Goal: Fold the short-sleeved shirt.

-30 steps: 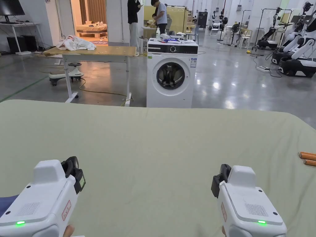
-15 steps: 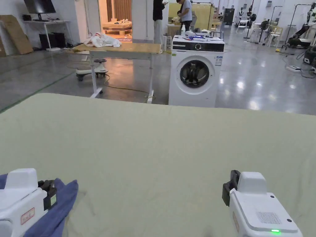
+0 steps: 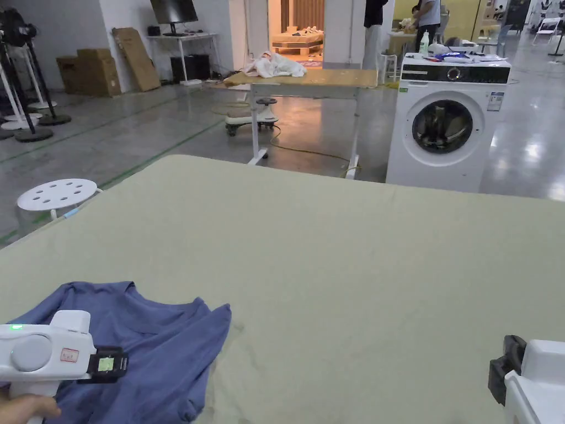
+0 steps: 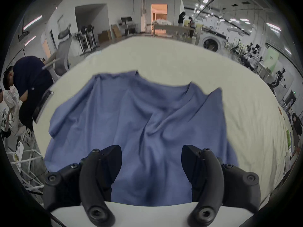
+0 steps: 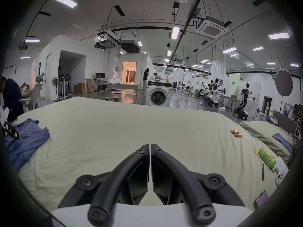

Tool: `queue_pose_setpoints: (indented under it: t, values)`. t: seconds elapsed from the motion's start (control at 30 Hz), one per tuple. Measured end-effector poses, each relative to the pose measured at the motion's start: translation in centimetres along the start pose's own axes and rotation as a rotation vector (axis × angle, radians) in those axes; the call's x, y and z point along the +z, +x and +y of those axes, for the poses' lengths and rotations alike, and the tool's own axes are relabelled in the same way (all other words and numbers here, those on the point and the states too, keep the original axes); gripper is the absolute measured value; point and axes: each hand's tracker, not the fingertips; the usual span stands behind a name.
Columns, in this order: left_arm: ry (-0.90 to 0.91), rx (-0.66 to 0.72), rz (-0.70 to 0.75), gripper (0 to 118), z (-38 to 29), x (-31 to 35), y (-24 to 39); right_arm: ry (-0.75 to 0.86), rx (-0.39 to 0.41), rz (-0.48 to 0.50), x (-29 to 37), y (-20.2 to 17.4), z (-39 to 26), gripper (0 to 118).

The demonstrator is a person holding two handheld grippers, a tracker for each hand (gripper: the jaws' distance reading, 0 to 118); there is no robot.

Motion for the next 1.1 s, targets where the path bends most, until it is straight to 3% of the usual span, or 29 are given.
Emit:
queue_pose_setpoints:
  t: [0.13,0.23,0.27,0.33,0.37,0.43,0.6,1.1]
  values:
    - [-0.107,0.022,0.02,77,-1.0,-3.7,-1.8,-0.014,0.05,0.013,-0.1,-0.5,-0.6,1]
    - [-0.067,-0.011,0.023,74,-1.5,-3.3,-1.0,-0.026,0.057,0.021,0.0,-0.8,-0.8,1]
    - [-0.06,-0.043,0.035,63,-1.6,-2.9,-0.5,-0.03,0.058,0.022,0.0,-0.9,-0.9,1]
    - [-0.021,-0.107,0.018,25,-1.9,-2.6,0.4,-0.036,0.063,0.025,-0.2,-1.0,-1.2,1]
    - [-0.014,-0.137,0.038,13,-2.0,-2.7,1.0,-0.037,0.063,0.027,-0.2,-1.1,-1.3,1]
    - [-0.008,-0.188,0.079,1,-2.6,-3.1,1.6,-0.044,0.059,0.028,-0.2,-1.2,-1.3,1]
    - [0.048,-0.094,0.015,0,-2.6,-3.3,-0.8,-0.047,0.047,0.032,-0.1,-1.2,-1.3,1]
    - [0.436,0.136,-0.192,0,0.5,7.9,-1.9,-0.018,0.03,0.028,0.6,-0.3,-0.3,1]
